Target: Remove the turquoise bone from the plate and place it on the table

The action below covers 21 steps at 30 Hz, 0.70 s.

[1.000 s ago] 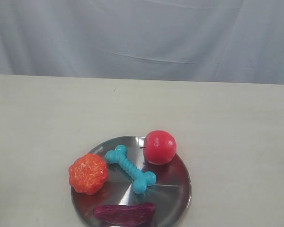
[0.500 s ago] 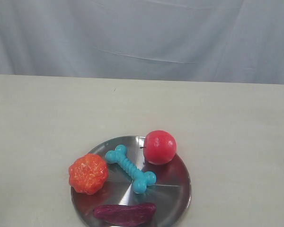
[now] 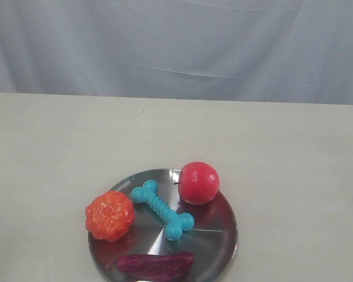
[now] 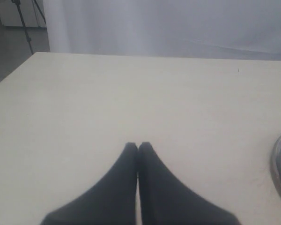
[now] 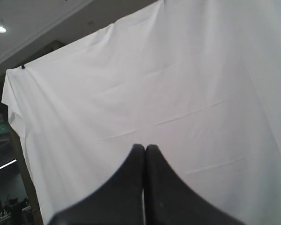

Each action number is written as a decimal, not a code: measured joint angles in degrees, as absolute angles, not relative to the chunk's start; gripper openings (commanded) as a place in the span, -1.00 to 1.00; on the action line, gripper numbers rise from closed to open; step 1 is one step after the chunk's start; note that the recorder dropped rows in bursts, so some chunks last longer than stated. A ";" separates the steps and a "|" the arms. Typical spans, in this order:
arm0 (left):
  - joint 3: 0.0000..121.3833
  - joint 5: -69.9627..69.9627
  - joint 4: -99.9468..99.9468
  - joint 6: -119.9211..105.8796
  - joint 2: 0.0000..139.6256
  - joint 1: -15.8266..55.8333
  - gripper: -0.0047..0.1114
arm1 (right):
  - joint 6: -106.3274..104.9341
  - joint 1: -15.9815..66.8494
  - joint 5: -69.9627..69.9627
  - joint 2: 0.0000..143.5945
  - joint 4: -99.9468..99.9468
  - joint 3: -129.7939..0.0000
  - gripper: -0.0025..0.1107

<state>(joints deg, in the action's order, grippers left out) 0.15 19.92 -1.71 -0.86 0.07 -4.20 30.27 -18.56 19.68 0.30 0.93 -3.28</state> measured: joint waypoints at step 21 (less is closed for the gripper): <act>0.15 19.92 -1.71 -0.86 0.07 -4.20 -0.92 | 15.37 4.21 -28.00 42.59 3.05 -51.45 -0.96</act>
